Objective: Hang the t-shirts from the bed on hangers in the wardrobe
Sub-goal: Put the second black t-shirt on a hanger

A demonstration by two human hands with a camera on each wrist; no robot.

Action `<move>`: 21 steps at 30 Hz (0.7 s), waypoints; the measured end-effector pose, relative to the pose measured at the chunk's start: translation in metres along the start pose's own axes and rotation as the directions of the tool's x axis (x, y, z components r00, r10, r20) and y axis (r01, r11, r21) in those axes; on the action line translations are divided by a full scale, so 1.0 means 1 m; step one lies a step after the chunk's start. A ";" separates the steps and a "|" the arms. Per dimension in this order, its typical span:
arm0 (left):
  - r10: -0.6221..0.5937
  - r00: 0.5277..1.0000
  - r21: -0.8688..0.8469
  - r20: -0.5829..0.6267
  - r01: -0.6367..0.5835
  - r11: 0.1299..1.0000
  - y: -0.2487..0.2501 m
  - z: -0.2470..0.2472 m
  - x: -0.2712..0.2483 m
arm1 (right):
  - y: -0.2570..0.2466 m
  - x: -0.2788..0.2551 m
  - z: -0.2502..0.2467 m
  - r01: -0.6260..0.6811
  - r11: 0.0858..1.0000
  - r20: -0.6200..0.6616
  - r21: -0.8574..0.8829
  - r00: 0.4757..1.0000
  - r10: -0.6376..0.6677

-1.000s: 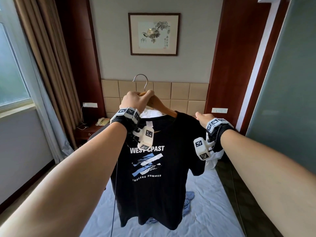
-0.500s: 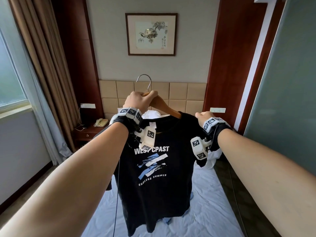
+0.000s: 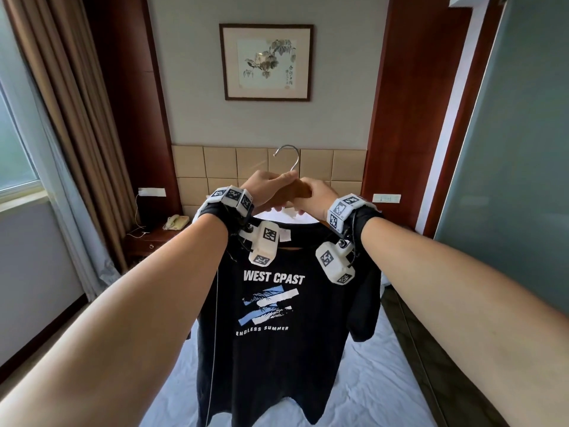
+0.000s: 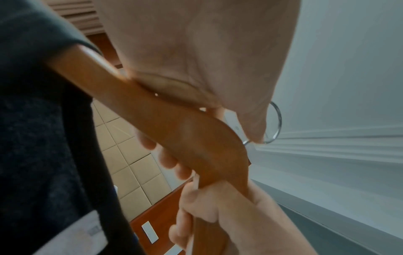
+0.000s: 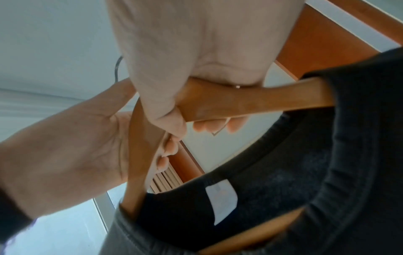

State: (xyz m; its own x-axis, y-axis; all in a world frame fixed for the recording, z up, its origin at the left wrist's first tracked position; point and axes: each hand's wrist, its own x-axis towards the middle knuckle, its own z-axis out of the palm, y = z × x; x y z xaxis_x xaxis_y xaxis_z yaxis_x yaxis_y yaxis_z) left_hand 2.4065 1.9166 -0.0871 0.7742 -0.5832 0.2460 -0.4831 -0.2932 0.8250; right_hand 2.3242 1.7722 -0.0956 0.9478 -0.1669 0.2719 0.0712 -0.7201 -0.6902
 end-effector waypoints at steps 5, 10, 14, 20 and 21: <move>-0.044 0.992 0.065 -0.122 0.052 0.997 -0.003 -0.016 -0.003 | 0.006 0.011 0.009 -0.052 0.990 -0.097 -0.129 0.994 0.039; -0.147 0.986 0.206 -0.081 0.161 0.965 -0.035 -0.033 -0.011 | 0.020 0.015 0.001 -0.098 0.993 -0.286 -0.068 0.955 0.075; -0.090 0.991 0.297 -0.104 0.117 0.948 -0.037 -0.028 -0.018 | 0.022 0.016 -0.007 -0.090 0.994 -0.325 -0.066 0.943 0.064; -0.005 0.961 0.257 -0.277 0.079 0.963 -0.047 -0.025 -0.008 | 0.024 0.011 -0.015 -0.099 0.994 -0.329 -0.049 0.941 0.077; -0.006 0.958 0.242 -0.286 0.078 0.967 -0.048 -0.023 -0.007 | 0.025 0.010 -0.017 -0.103 0.994 -0.330 -0.044 0.940 0.083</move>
State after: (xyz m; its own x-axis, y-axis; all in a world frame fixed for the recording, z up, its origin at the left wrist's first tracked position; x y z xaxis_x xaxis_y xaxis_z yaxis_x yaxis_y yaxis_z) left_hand 2.4338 1.9520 -0.1161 0.8615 -0.3408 0.3765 -0.5059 -0.5120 0.6942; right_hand 2.3300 1.7412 -0.0989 0.7944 -0.4391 0.4197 -0.0409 -0.7280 -0.6843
